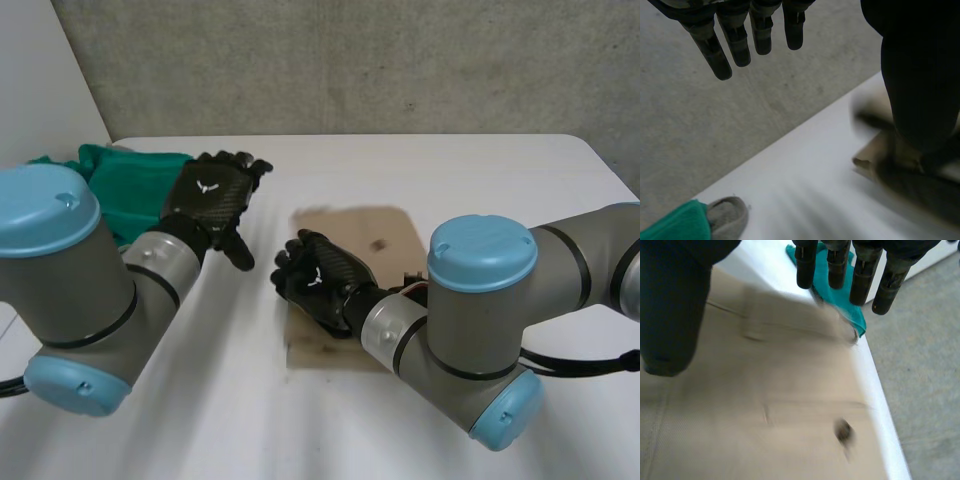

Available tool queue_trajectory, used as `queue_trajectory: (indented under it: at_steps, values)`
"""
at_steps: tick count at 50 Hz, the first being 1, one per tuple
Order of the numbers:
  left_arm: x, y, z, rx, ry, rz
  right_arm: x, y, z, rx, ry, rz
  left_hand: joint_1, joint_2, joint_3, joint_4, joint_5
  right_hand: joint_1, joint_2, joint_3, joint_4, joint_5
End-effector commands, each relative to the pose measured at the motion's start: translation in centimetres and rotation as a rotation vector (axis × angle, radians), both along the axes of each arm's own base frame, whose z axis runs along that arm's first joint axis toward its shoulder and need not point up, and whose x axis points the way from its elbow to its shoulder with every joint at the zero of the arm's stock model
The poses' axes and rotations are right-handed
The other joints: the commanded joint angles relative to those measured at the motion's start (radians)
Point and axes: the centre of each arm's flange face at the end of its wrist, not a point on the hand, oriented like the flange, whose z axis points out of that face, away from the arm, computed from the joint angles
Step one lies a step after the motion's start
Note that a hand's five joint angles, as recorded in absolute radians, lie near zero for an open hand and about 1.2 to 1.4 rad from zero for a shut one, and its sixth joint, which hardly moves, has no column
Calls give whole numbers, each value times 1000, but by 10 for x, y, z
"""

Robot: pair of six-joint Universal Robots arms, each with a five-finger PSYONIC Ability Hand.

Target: Fold the laundry.

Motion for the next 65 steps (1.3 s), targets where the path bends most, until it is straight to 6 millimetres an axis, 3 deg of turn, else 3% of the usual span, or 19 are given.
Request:
queue_trajectory:
  at_steps: [1,2,5,8,13,17,20,25,30,37,41,44,48,51,55,60,65]
  values:
    - [-14,-15,9,-36,41,28,-30,-43,48,224,-304,-302,-18,-28,-37,-29,-46,-59,-100,-119,-112,-128]
    - [-18,-15,9,-38,46,20,-44,-56,64,282,-414,-396,-18,-28,-37,-29,-46,-59,-100,-119,-112,-128]
    - [-39,-11,6,-35,66,-40,-62,-69,75,377,-530,-498,-12,-22,-31,-23,-40,-59,-100,-119,-112,-128]
    - [-64,-3,-7,-14,63,-125,-74,-76,65,477,-537,-572,-6,-16,-25,-17,-34,-59,-100,-119,-112,-128]
    - [-85,8,-37,64,15,-183,-77,-84,36,538,-441,-623,17,7,-2,6,-10,-59,-100,-119,-112,-128]
    - [-87,15,-67,170,-62,-189,-73,-88,7,559,-344,-633,26,16,7,15,-2,-59,-100,-119,-112,-128]
    - [-84,16,-85,241,-128,-164,-69,-89,-2,563,-313,-625,29,19,10,18,1,-59,-100,-119,-112,-128]
    - [-79,15,-102,306,-208,-138,-67,-94,-26,541,-216,-626,32,22,13,21,4,-59,-100,-119,-112,-128]
    - [-75,13,-104,302,-284,-145,-70,-94,-34,469,-102,-614,26,16,7,15,-2,-59,-100,-119,-112,-128]
    - [-76,13,-84,252,-279,-165,-77,-91,-24,431,-104,-633,14,4,-4,3,-13,-59,-100,-119,-112,-128]
    - [-78,15,-47,181,-218,-196,-86,-89,4,392,-248,-660,-12,-22,-31,-23,-40,-59,-100,-119,-112,-128]
    - [-79,18,-16,126,-161,-251,-106,-88,20,391,-388,-730,-15,-25,-34,-26,-43,-59,-100,-119,-112,-128]
    - [-75,19,12,82,-112,-328,-127,-79,27,432,-495,-799,-15,-25,-34,-26,-43,-59,-100,-119,-112,-128]
    - [-69,18,26,80,-80,-380,-134,-70,21,486,-508,-829,-15,-25,-34,-26,-43,-59,-100,-119,-112,-128]
    - [-60,23,44,109,-27,-435,-142,-51,-2,583,-466,-854,-12,-22,-31,-23,-40,-59,-100,-119,-112,-128]
    - [-58,29,48,157,9,-480,-143,-32,-22,660,-422,-828,-3,-13,-22,-14,-31,-59,-100,-119,-112,-128]
    - [-58,32,47,165,13,-484,-139,-33,-38,691,-428,-805,0,-11,-19,-11,-28,-59,-100,-119,-112,-128]
